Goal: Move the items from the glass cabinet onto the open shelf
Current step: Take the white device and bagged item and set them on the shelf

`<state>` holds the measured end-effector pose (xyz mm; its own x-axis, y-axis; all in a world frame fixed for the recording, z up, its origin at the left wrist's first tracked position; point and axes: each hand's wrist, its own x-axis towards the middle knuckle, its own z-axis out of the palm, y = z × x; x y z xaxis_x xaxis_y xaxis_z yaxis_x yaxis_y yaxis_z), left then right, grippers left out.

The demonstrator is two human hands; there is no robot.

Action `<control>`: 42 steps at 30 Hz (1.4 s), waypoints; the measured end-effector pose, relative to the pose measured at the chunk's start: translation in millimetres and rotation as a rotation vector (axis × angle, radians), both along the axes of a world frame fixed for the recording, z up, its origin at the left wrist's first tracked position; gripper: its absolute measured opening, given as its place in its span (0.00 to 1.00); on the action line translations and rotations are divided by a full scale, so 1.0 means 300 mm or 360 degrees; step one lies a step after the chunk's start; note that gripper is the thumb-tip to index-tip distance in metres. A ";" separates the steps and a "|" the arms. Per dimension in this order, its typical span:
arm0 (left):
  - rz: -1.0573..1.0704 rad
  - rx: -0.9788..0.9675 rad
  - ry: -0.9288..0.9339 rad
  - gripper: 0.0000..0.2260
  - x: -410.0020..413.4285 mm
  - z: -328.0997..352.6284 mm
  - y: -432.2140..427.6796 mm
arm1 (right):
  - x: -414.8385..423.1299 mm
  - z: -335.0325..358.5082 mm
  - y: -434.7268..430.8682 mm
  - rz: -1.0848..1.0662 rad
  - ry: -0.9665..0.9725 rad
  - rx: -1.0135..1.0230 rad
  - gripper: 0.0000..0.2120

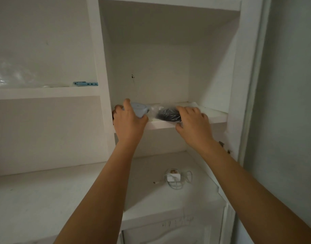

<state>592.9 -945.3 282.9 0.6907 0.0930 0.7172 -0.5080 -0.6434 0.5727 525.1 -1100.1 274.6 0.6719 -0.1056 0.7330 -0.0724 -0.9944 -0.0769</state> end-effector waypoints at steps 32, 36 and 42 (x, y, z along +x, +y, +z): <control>0.0273 -0.0539 -0.0290 0.32 -0.339 -0.323 0.359 | -0.126 -0.221 0.265 0.0904 -0.0931 0.0347 0.20; 0.0420 -0.0514 -0.0260 0.32 -0.369 -0.359 0.491 | -0.134 -0.237 0.421 0.1049 -0.0910 0.0315 0.21; 0.0600 -0.0491 -0.0193 0.31 -0.445 -0.422 0.758 | -0.145 -0.321 0.675 0.1240 -0.0731 0.0363 0.19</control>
<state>459.3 -717.9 156.2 0.4817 0.5403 0.6899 -0.3474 -0.6050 0.7164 481.7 -897.6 178.4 0.2632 0.0790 0.9615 0.6946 -0.7072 -0.1320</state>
